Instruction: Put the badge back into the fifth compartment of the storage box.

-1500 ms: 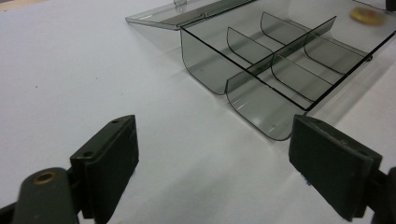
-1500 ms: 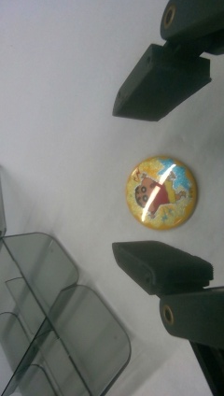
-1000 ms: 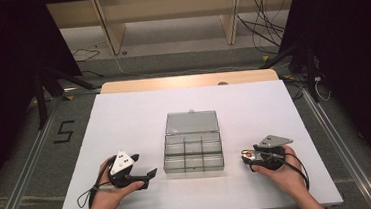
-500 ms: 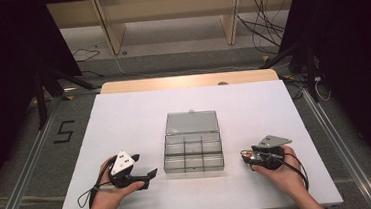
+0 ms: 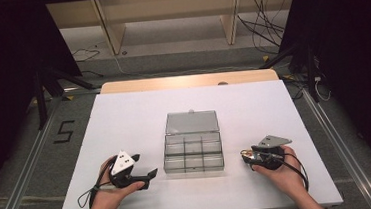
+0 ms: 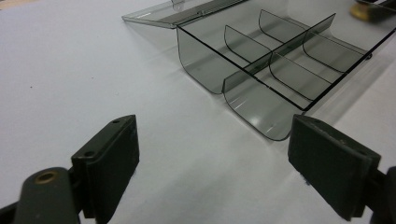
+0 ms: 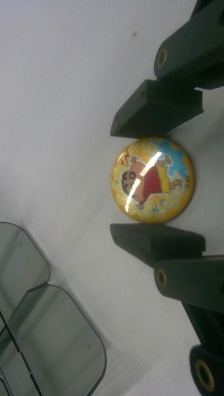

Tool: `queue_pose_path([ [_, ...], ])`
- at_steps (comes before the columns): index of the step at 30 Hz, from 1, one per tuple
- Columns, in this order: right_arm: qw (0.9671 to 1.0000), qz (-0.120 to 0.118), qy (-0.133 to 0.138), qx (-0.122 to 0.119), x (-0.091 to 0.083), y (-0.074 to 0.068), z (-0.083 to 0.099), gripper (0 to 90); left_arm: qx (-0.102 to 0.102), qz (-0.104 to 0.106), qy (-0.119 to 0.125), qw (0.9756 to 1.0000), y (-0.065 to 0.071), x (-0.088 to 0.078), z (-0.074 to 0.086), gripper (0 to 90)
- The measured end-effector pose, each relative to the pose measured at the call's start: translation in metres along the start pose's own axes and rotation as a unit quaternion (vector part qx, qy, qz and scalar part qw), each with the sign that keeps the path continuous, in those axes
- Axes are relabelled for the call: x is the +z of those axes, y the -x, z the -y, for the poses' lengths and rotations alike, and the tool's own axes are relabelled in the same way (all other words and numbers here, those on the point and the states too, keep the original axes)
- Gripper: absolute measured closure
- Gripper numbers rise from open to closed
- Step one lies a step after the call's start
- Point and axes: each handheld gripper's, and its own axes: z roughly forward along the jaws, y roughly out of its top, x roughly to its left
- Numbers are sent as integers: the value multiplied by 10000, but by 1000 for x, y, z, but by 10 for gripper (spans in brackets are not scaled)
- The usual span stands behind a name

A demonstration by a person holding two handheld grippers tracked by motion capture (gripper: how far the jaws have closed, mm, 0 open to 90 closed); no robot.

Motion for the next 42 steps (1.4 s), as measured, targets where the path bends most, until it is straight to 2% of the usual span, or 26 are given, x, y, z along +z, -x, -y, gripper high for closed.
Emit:
queue_pose_path([
  [42, 9979, -191, 597, 157, -14, -13, -21, 474, -15, 2, 12, 10000, 2, 0, 0, 165],
])
